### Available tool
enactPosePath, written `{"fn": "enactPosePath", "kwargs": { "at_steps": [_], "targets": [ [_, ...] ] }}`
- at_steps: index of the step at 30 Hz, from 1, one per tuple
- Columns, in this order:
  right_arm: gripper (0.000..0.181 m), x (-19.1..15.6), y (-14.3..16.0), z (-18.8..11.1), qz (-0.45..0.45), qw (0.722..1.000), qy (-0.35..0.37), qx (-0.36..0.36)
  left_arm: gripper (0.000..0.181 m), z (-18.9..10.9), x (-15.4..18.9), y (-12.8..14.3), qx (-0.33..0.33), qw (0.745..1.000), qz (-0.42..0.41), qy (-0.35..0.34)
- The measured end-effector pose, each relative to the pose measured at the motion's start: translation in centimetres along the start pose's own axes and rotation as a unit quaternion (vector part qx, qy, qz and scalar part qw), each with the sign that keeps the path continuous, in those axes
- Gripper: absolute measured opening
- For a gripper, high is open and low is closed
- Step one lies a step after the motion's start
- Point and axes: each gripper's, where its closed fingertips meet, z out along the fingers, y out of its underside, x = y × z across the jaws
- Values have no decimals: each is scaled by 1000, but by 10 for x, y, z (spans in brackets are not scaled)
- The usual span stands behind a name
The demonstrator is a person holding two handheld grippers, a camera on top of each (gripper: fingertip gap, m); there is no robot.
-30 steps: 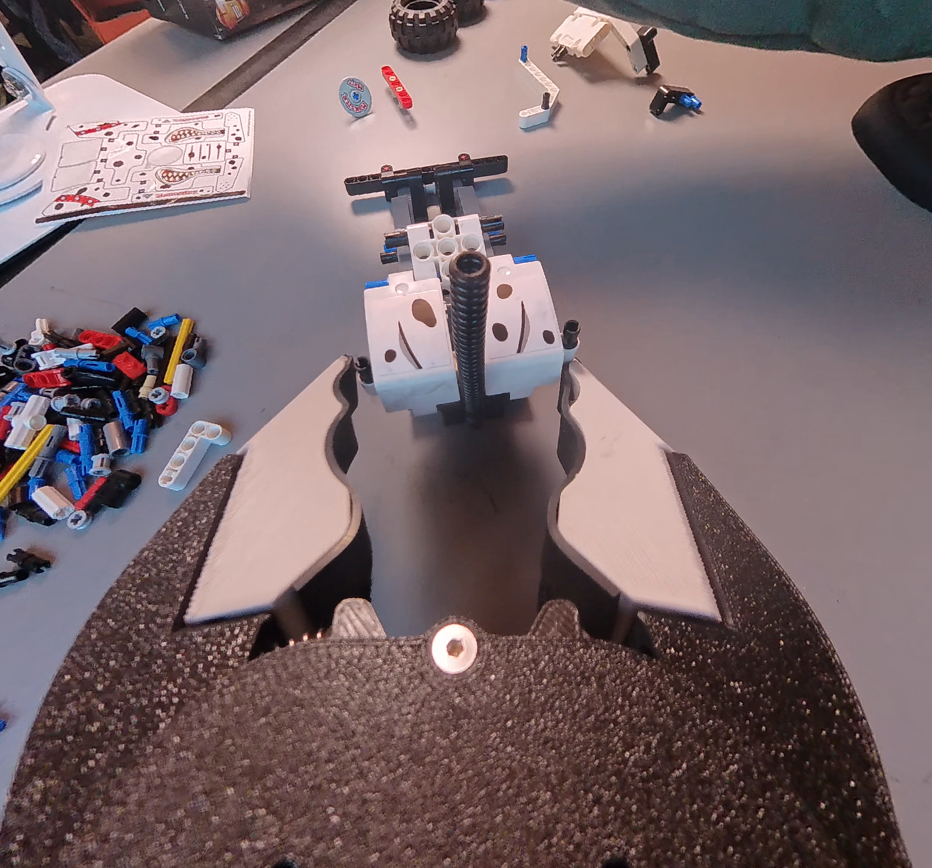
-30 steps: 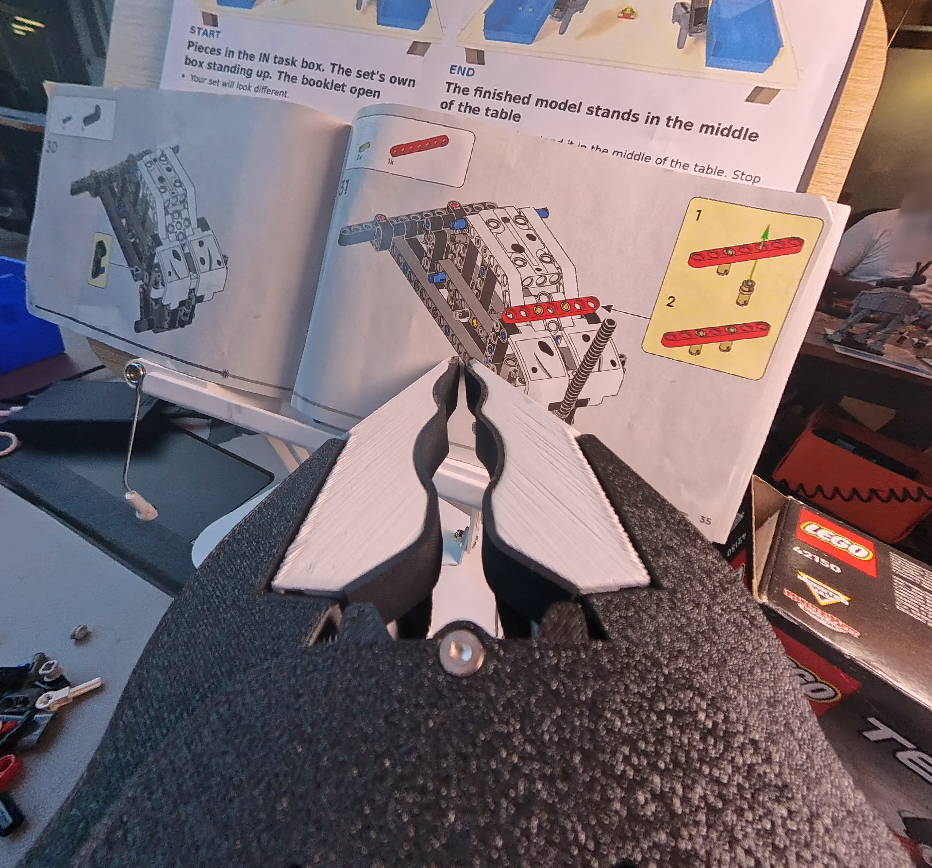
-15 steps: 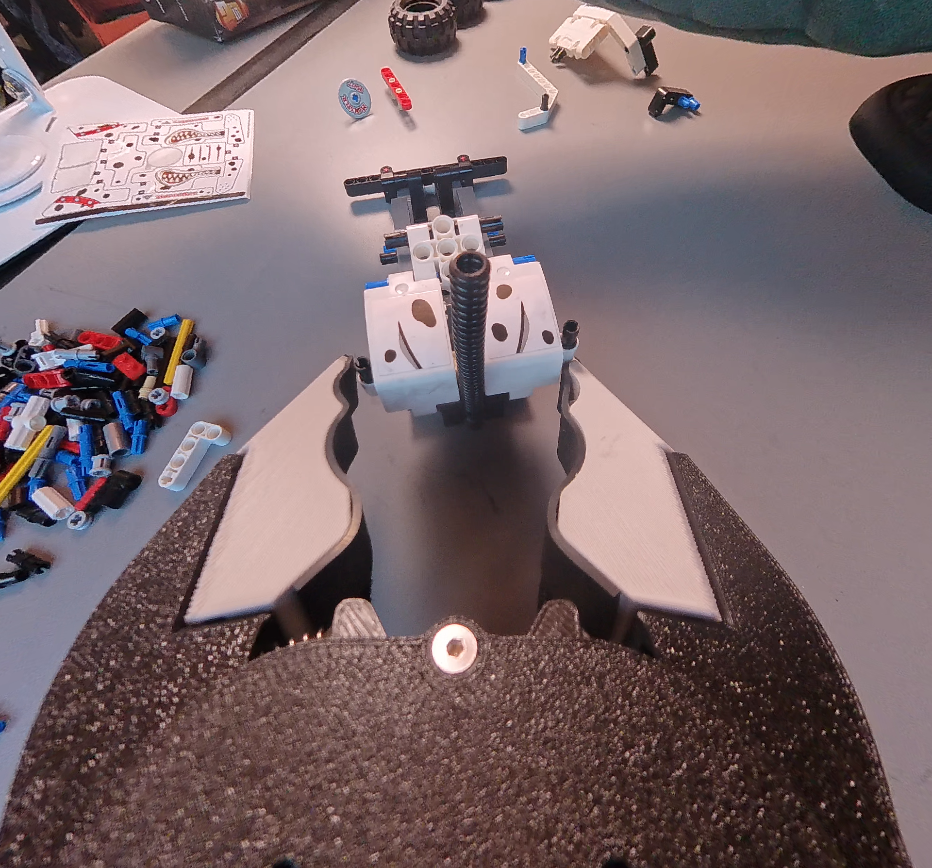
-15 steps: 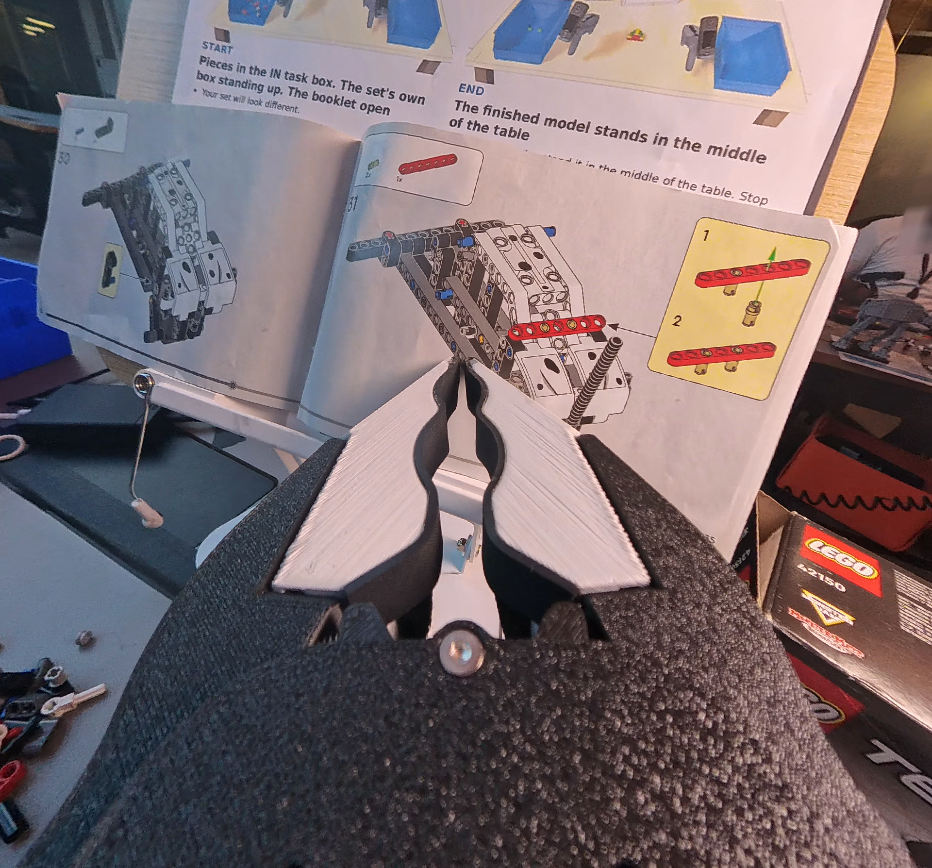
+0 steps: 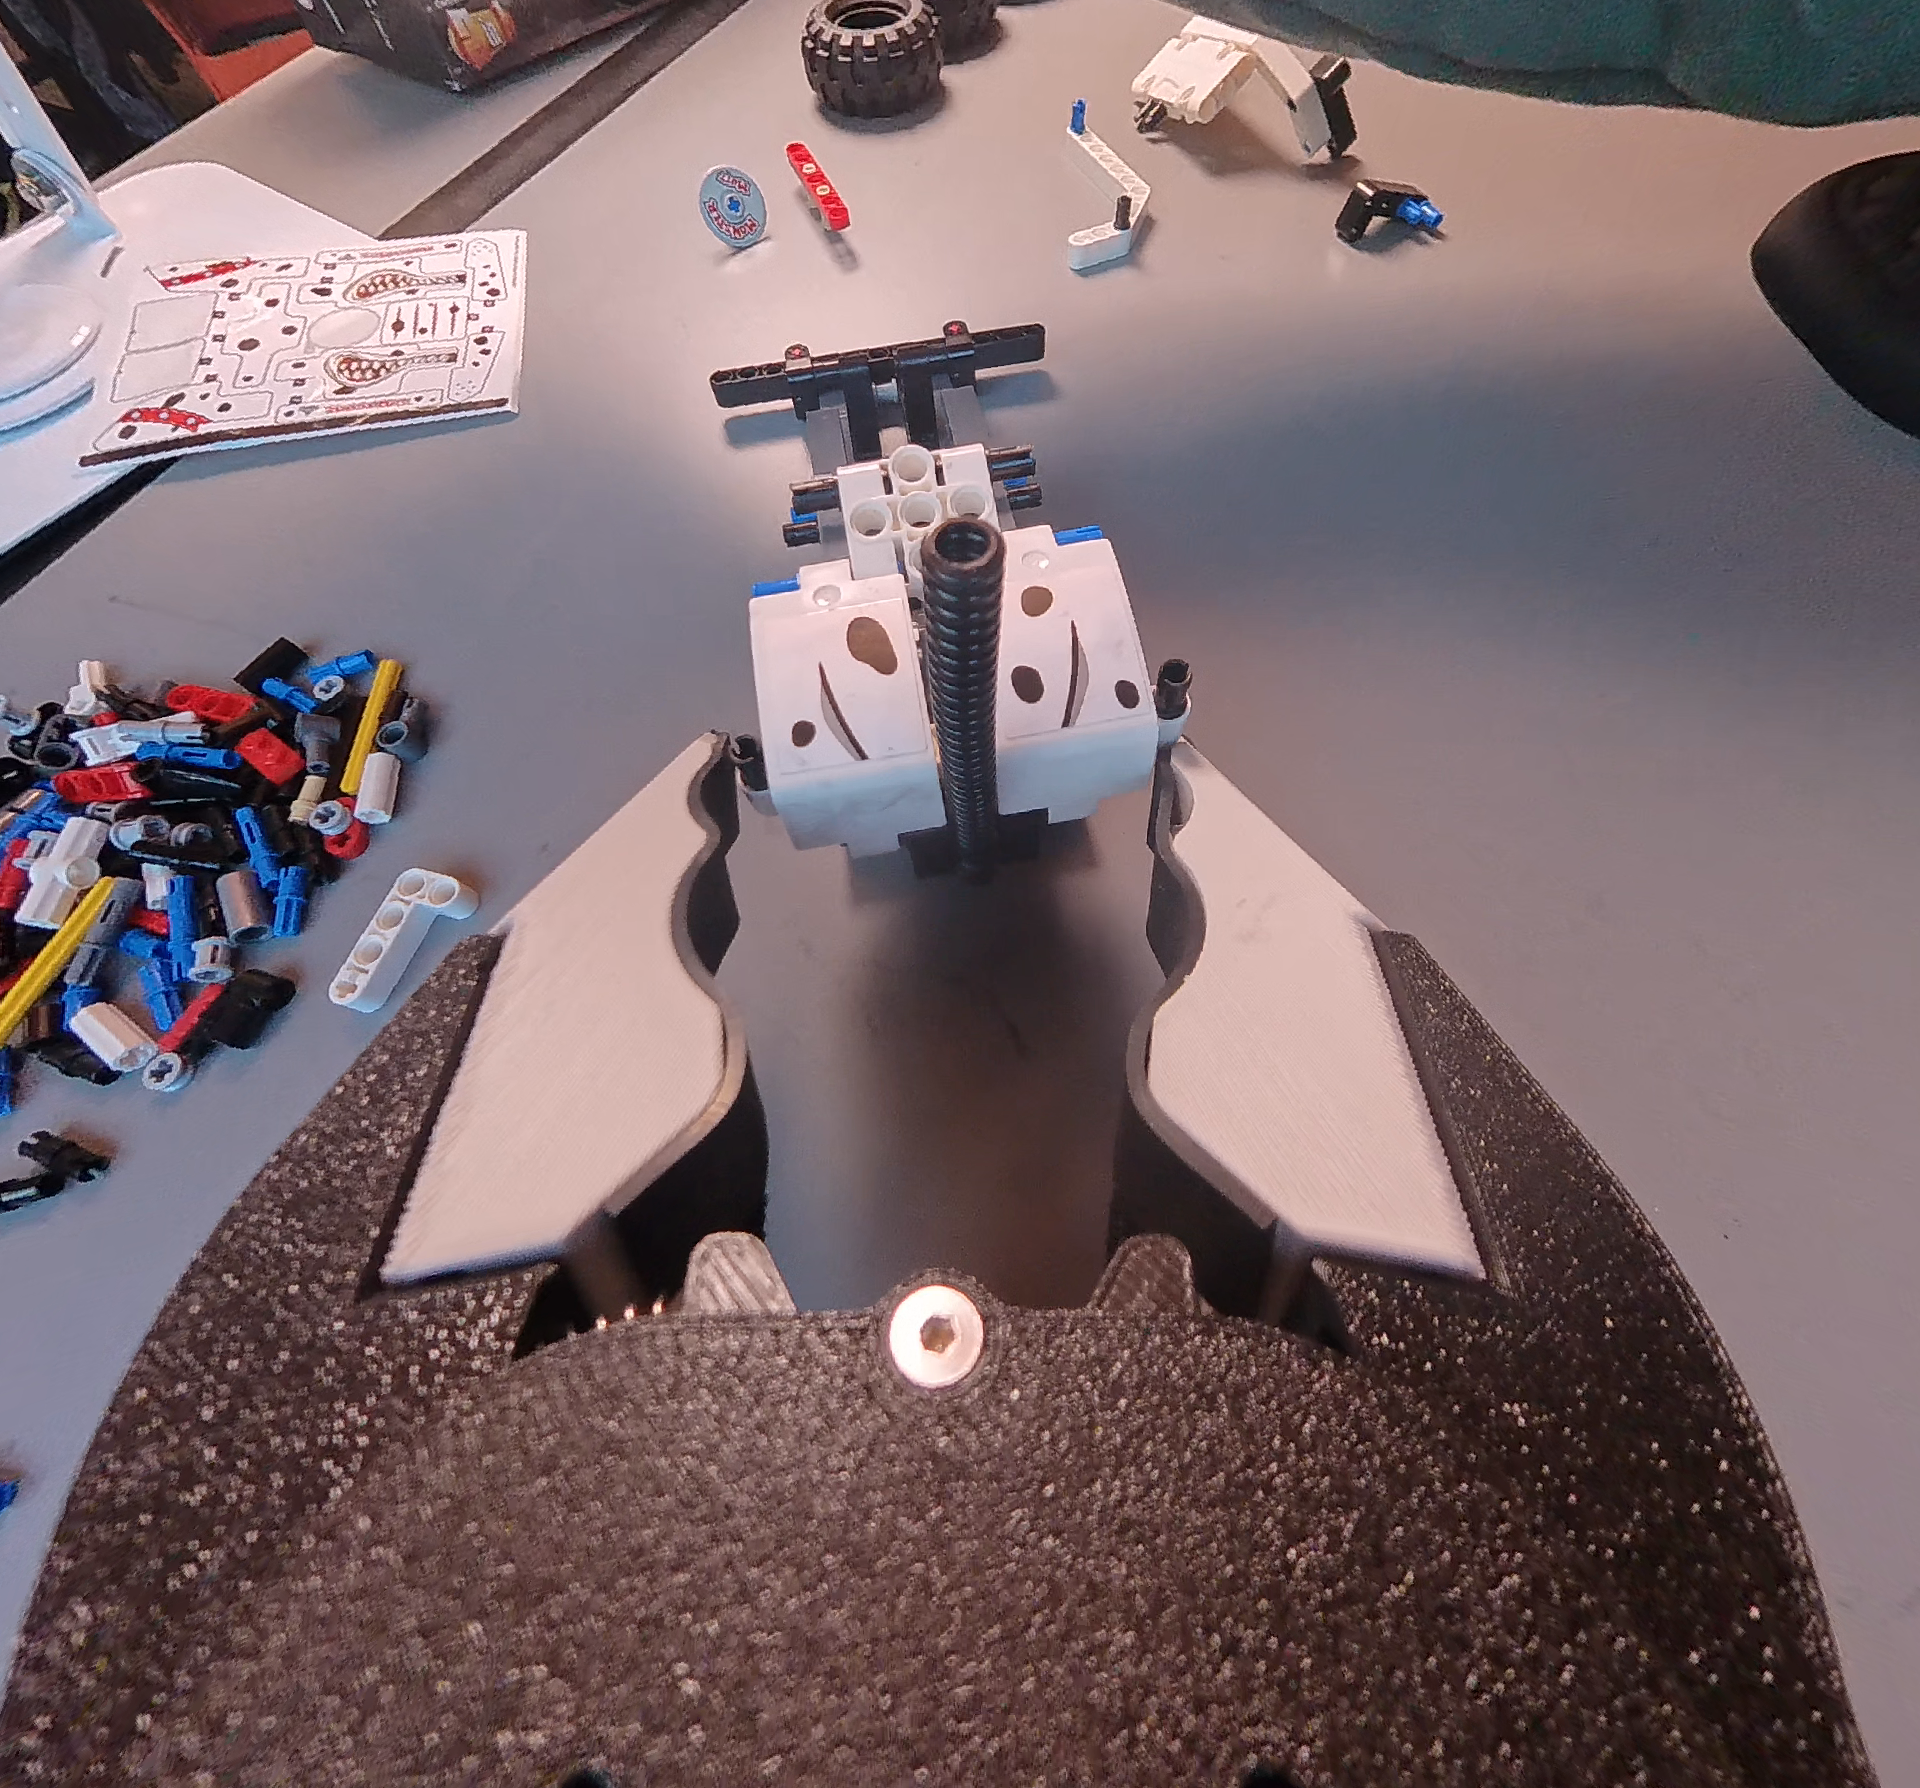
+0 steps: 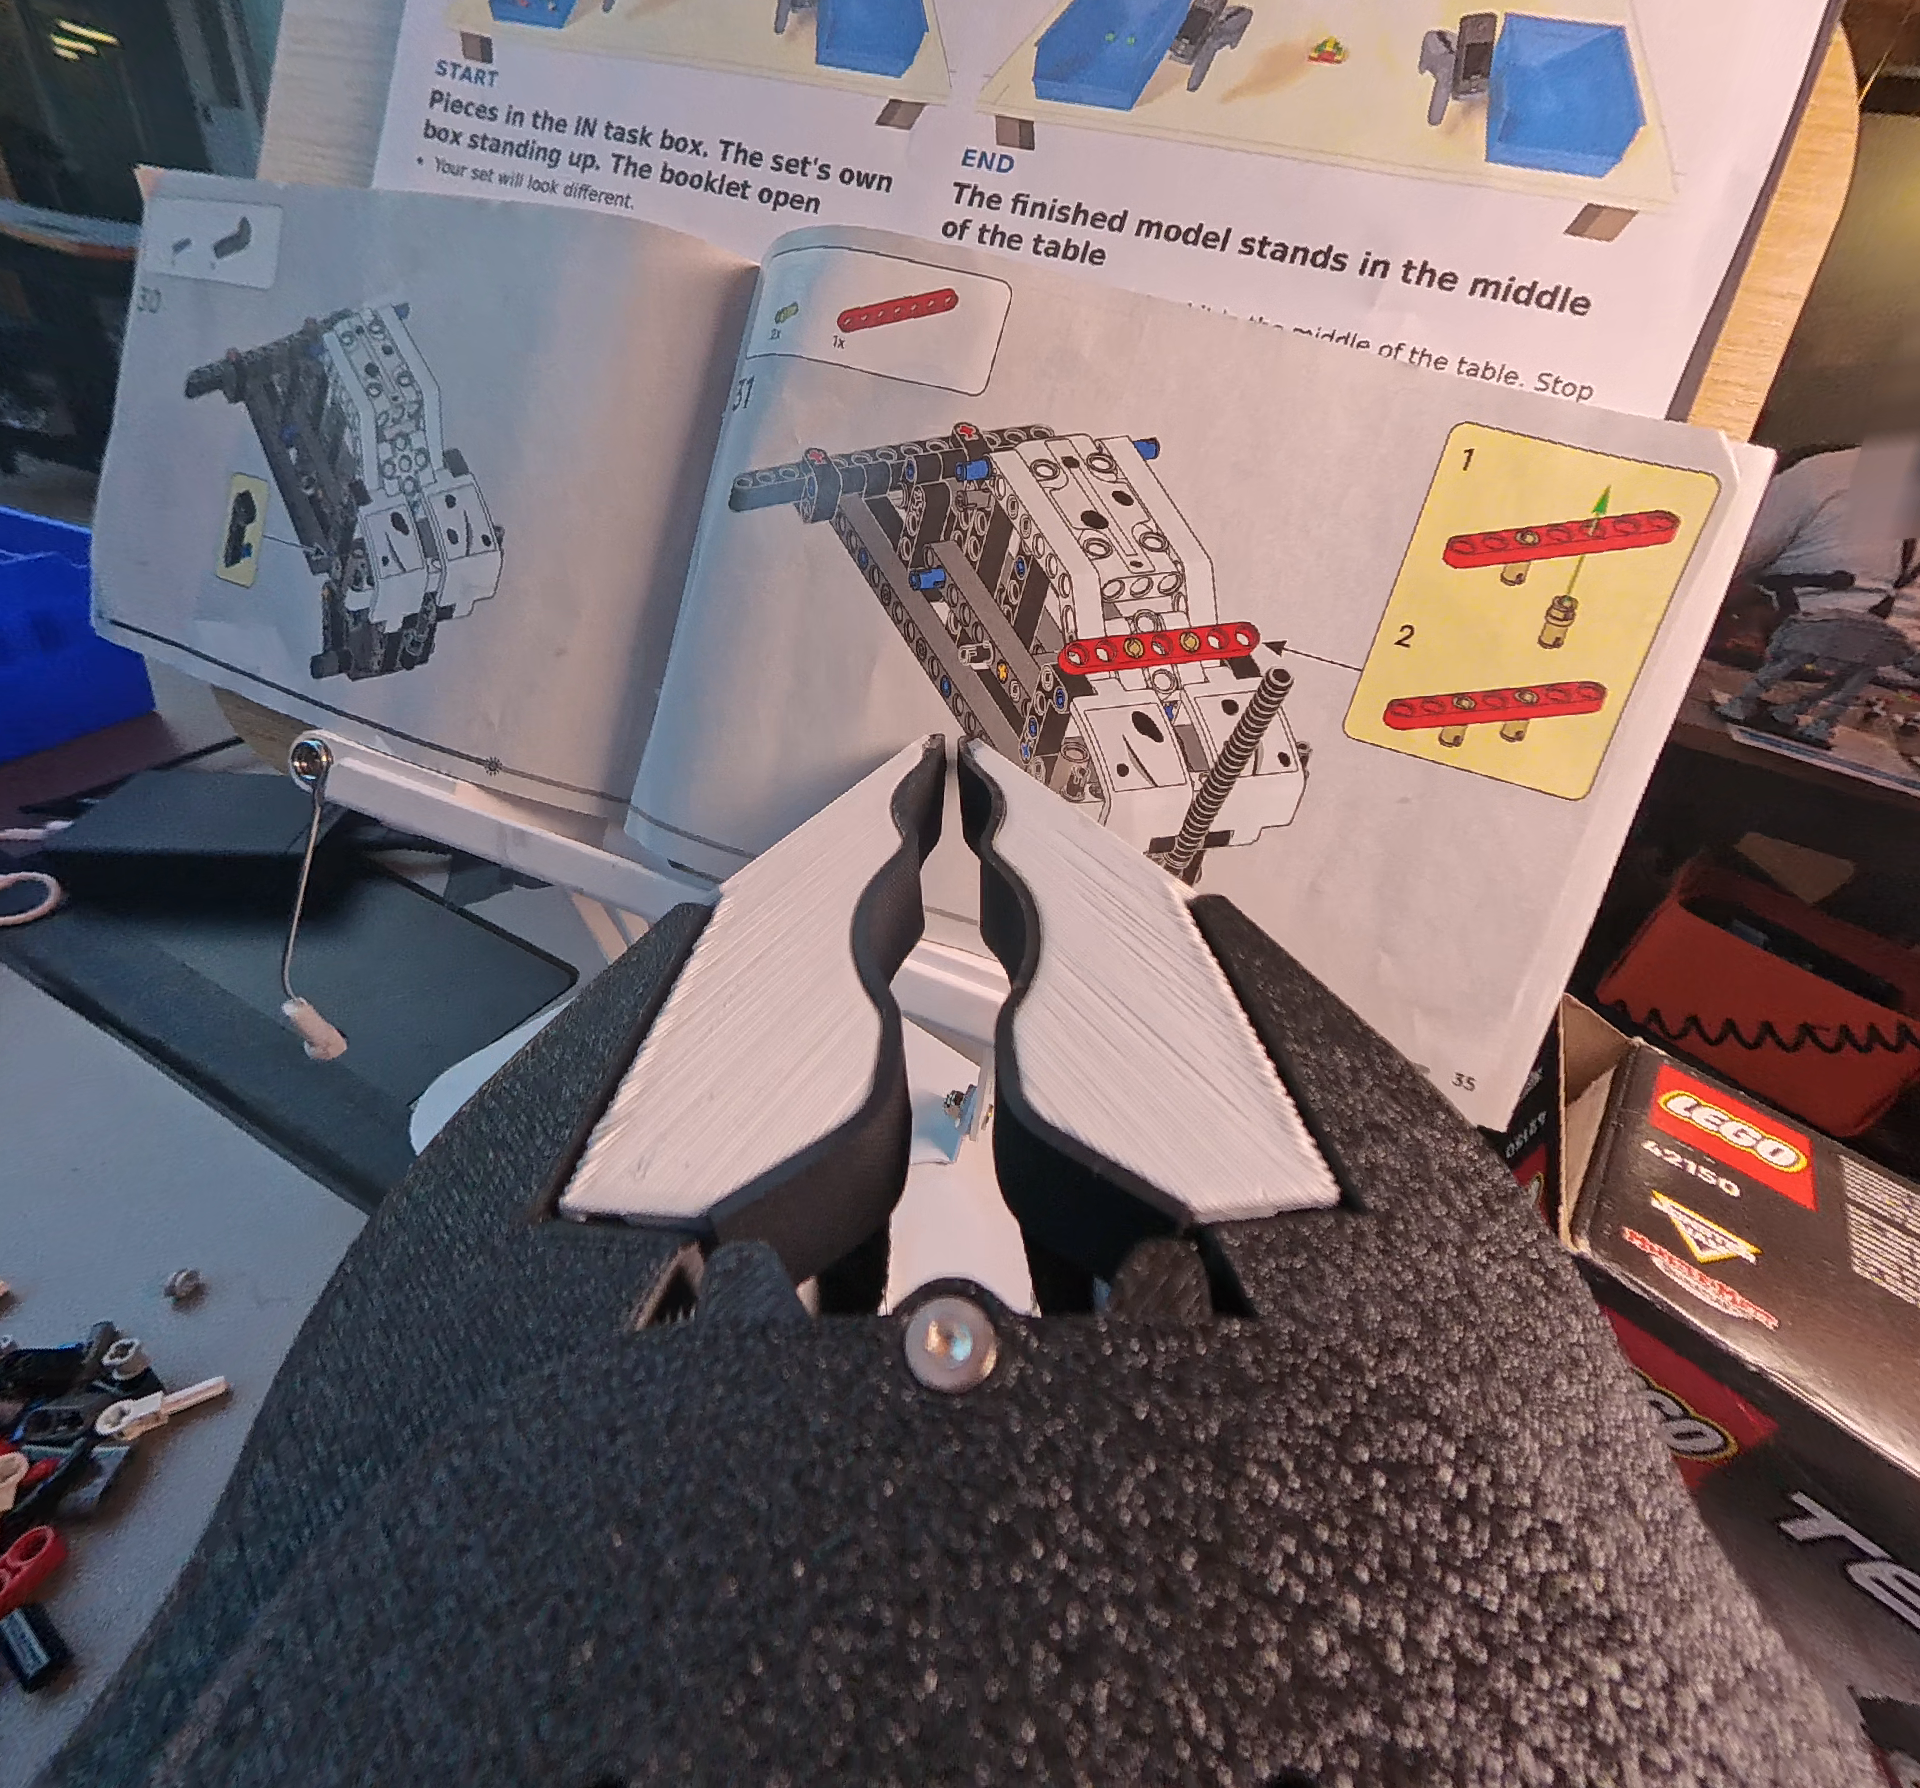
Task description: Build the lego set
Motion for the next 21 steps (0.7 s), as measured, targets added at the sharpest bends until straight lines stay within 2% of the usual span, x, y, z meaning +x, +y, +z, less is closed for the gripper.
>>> {"fn": "enactPosePath", "kwargs": {
  "at_steps": [15, 21],
  "targets": [
    [4, 7, 7, -8, 0, 1000, 4, -5, 78, 0, -2, 1, 0, 1000, -1, -2],
    [7, 11, 2, -27, -4, 1000, -6, -2, 78, -2, -7, 2, -1, 1000, -4, -10]
  ]
}}
